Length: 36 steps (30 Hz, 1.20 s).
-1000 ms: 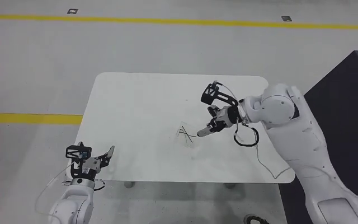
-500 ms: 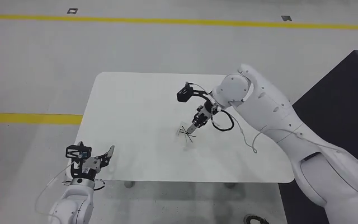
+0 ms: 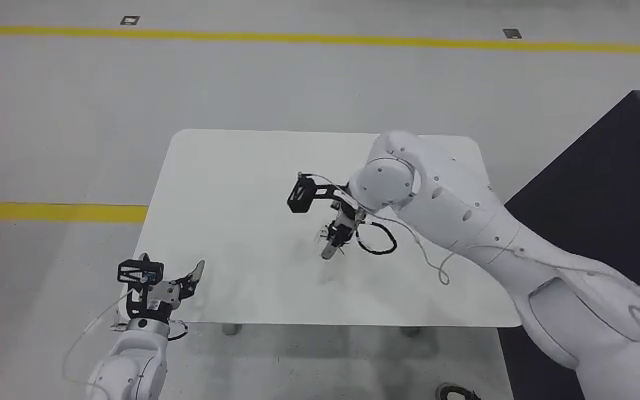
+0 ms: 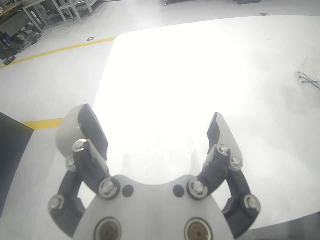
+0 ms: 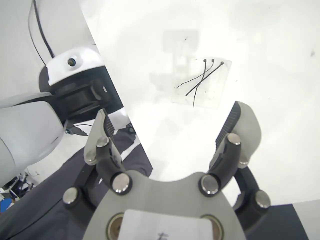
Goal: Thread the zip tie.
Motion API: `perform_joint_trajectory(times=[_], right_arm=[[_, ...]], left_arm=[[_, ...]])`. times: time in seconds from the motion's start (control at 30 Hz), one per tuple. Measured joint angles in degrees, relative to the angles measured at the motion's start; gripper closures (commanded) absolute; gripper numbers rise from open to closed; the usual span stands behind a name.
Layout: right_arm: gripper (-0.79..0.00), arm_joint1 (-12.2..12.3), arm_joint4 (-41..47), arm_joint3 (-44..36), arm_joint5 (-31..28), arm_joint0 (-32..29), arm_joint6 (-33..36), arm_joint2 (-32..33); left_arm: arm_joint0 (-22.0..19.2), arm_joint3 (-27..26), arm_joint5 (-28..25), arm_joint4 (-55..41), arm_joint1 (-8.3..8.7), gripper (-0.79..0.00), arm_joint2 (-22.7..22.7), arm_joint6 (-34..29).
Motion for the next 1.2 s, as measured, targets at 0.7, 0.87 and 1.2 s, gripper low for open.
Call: perform_joint_trajectory(times=[0.7, 0.87, 1.2], right_arm=[[-0.311, -15.73, -4.02, 24.92, 0.68, 3.86, 0.68, -12.70], [-0.249, -17.75, -6.70, 29.53, -1.25, 3.85, -1.24, -12.70], [-0.197, -20.86, -9.66, 35.11, -3.71, 3.51, -3.70, -12.70]], left_arm=[[0.00, 0.00, 0.00, 0.00, 0.00, -0.785, 0.00, 0.00], [0.00, 0.00, 0.00, 0.00, 0.00, -0.785, 0.00, 0.00], [0.00, 0.00, 0.00, 0.00, 0.00, -0.785, 0.00, 0.00]])
